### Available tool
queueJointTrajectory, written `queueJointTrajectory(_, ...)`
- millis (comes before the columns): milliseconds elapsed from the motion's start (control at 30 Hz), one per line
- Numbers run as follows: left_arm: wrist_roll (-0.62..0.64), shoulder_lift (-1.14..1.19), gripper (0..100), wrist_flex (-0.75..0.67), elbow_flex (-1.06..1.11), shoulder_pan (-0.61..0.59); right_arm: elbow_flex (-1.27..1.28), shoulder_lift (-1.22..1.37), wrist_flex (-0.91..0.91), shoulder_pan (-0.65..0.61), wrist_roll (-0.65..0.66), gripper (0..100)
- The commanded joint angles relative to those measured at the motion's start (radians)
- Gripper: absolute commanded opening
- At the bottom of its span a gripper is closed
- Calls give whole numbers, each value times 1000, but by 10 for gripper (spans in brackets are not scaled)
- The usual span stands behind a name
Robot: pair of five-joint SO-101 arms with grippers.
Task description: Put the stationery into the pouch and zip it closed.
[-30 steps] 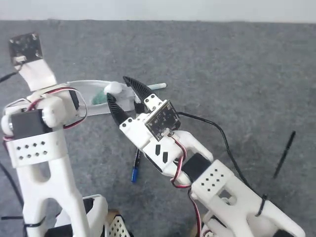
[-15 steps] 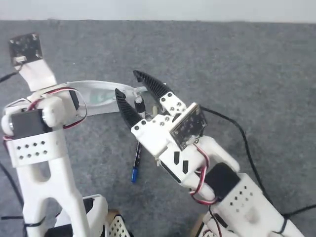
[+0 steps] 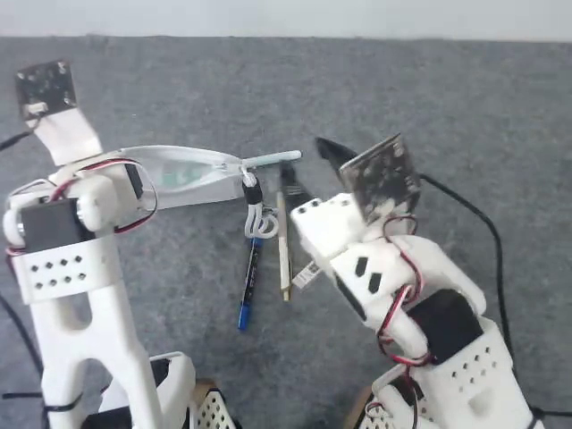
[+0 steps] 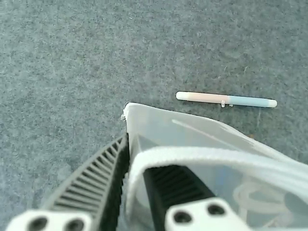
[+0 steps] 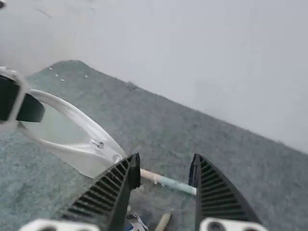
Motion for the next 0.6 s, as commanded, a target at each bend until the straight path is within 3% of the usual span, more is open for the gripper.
queueJointTrajectory(0, 11, -2, 12, -29, 2, -3, -54, -16, 88, 44, -58, 159)
queueJointTrajectory(167, 11, -2, 12, -29, 2, -3, -54, 91, 159, 47, -72, 159)
queueJointTrajectory(567, 9, -2, 12, -32, 4, -3, -141, 426, 246, 47, -307, 160)
